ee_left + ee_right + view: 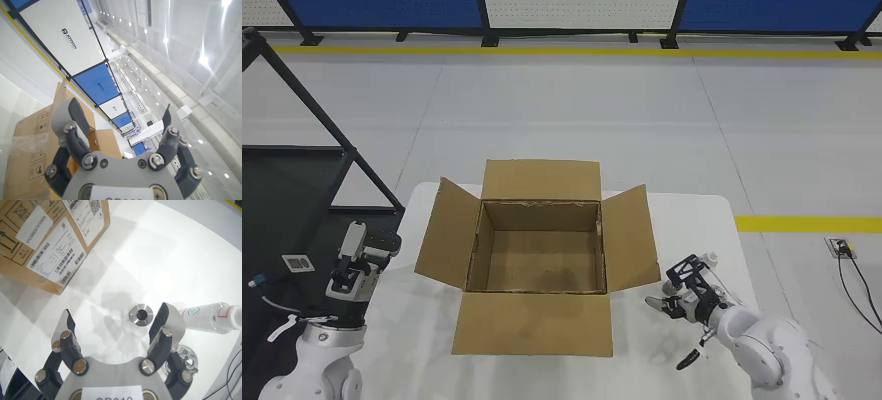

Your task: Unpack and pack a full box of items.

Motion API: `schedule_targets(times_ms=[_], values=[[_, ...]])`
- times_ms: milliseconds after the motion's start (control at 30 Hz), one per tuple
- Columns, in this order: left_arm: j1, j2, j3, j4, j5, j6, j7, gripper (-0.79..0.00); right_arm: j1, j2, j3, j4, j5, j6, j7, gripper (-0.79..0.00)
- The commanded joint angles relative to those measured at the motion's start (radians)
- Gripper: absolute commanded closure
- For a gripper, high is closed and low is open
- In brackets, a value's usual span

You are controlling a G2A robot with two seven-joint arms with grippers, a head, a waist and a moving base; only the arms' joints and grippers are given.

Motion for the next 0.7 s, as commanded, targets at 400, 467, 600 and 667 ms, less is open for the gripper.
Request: schedule_targets(times_ms=[400,467,600,667], values=[[0.002,0.000,-0.002,0.003,0.004,-0.003,0.004,-0.785,0.056,0.004,-0.040,0.093,-0.018,0.066,0.007,-0.671],[0.002,0.000,-0.002,0.003,0.004,-0.004,0.004,-0.785,0.060,0.004,-0.045,0.099,-0.017,0.071,0.008,-0.486],[0.003,0.000,-0.005,0.006,0.004,-0.006,0.003,-0.785,0.063,0.006,-0.051,0.104,-0.017,0.082,0.011,-0.231],[0.003,0.000,-0.005,0.006,0.004,-0.006,0.003,-0.785,0.061,0.007,-0.051,0.102,-0.018,0.085,0.011,-0.172]])
